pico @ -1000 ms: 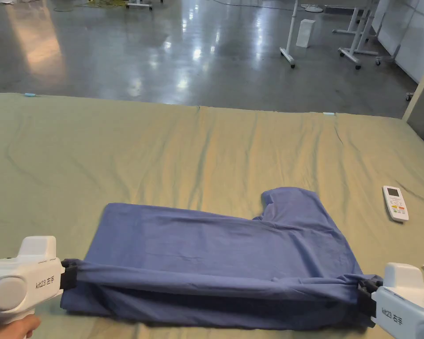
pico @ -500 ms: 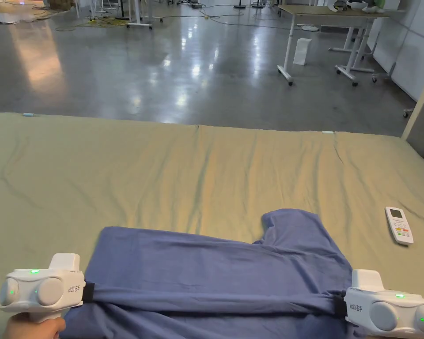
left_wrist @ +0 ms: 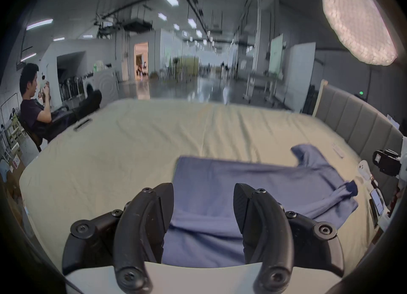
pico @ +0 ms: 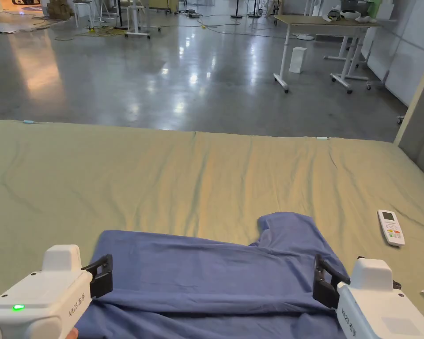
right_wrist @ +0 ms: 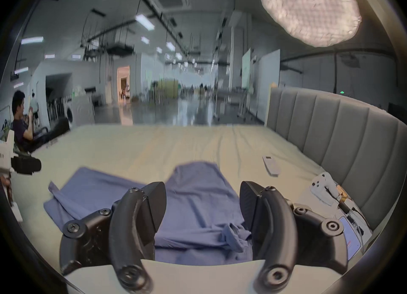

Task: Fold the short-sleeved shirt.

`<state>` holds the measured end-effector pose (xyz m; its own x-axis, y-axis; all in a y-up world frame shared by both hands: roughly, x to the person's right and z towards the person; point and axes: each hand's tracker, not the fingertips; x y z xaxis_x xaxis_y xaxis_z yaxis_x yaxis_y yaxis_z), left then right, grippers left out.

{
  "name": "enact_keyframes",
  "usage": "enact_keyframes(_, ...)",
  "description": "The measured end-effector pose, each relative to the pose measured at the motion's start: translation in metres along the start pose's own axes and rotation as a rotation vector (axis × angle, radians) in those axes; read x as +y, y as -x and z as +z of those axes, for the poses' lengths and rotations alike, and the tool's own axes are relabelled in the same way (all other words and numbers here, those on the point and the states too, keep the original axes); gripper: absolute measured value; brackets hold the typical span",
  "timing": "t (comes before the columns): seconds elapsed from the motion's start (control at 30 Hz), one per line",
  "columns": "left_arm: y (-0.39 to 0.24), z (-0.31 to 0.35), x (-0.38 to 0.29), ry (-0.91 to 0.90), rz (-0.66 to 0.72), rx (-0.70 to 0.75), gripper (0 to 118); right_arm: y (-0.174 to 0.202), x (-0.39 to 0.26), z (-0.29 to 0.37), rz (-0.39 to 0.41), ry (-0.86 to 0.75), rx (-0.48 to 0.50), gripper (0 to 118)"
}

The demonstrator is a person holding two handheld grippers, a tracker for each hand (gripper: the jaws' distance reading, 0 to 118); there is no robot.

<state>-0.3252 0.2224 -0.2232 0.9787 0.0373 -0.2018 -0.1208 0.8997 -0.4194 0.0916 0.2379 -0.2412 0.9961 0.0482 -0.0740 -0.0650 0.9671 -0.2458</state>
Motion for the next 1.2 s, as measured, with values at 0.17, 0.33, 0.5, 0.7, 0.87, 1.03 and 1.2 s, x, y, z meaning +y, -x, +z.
enact_keyframes(0.17,-0.016,0.047,0.002,-0.188,-0.057,0.051,36,0.021,0.015,0.039,0.039,-0.161,-0.041,48)
enact_keyframes(0.33,-0.023,0.079,0.004,-0.251,-0.092,0.032,6,0.028,0.019,0.06,0.042,-0.215,-0.038,0)
enact_keyframes(0.5,-0.018,0.093,0.005,-0.227,-0.083,0.029,1,0.032,0.021,0.066,0.056,-0.208,-0.041,0)
enact_keyframes(0.7,0.021,0.072,-0.01,-0.063,-0.052,0.073,0,0.03,0.013,0.066,0.061,-0.18,-0.034,0)
enact_keyframes(0.87,0.066,0.024,-0.027,0.135,-0.002,0.064,0,0.026,0.005,0.063,0.065,-0.137,-0.039,0)
enact_keyframes(1.03,0.091,-0.032,-0.036,0.406,0.076,0.072,12,0.02,-0.005,0.06,0.063,-0.092,-0.045,0)
enact_keyframes(1.2,0.097,-0.078,-0.049,0.602,0.116,0.066,75,0.012,-0.015,0.058,0.063,-0.033,-0.064,0)
